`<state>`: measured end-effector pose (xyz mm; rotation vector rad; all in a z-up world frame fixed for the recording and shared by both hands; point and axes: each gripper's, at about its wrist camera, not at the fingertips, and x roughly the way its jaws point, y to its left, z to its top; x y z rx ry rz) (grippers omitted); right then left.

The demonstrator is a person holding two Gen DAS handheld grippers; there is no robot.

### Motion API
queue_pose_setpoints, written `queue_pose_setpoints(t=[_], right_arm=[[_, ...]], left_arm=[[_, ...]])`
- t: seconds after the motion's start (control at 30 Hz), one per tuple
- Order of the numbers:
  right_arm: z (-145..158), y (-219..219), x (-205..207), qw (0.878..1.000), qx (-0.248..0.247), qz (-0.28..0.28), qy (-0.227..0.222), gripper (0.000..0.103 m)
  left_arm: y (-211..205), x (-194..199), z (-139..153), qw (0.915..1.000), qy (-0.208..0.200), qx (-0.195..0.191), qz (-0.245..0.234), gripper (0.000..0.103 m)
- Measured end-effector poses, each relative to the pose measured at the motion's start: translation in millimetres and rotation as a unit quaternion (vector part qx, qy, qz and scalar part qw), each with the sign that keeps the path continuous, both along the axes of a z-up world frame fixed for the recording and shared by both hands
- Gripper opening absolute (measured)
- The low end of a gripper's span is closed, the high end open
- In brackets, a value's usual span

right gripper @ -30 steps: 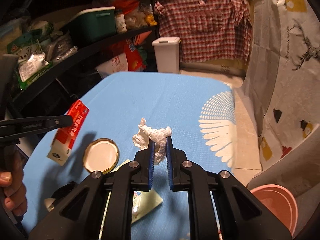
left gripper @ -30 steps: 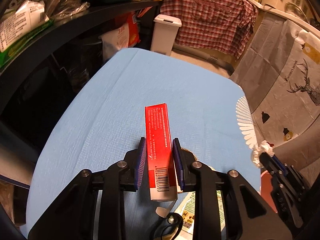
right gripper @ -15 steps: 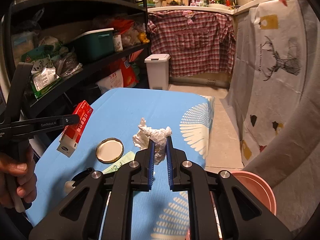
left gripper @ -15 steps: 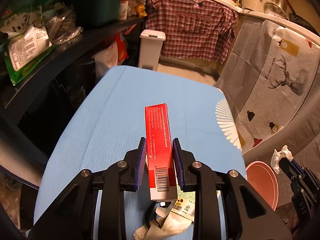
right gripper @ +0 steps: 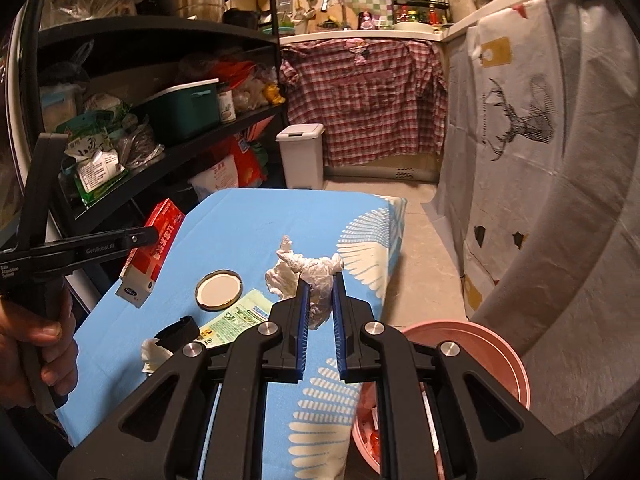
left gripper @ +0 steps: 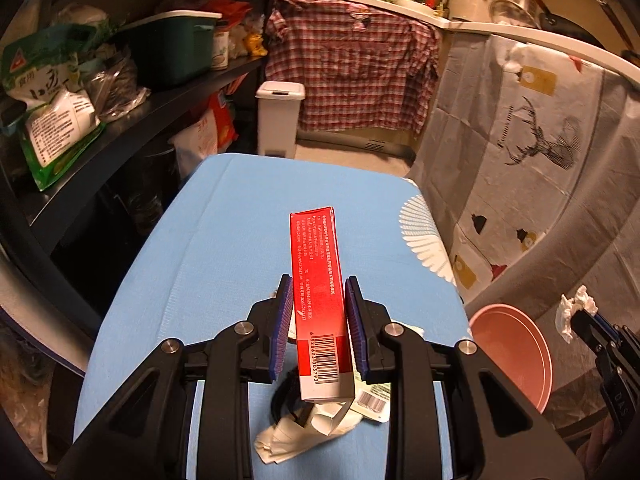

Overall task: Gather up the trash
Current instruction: 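Lift the red box and tissue and carry both over the pink bin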

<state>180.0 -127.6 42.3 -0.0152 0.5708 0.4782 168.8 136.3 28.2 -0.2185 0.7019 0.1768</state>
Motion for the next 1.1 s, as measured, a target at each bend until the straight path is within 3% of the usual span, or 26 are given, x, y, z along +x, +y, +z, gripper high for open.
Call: queue_pose_setpoints(t=[0.4, 1.1], right_arm=[[-18, -21, 1, 1.0, -0.004, -0.028, 0.007, 0.012], [-23, -37, 8, 0.999, 0.001, -0.049, 0.006, 0.012]], left_arm=[[-21, 0, 1, 0.9995, -0.012, 0.012, -0.027, 0.026], [-55, 12, -10, 0.9975, -0.011, 0.026, -0.065, 0.026]])
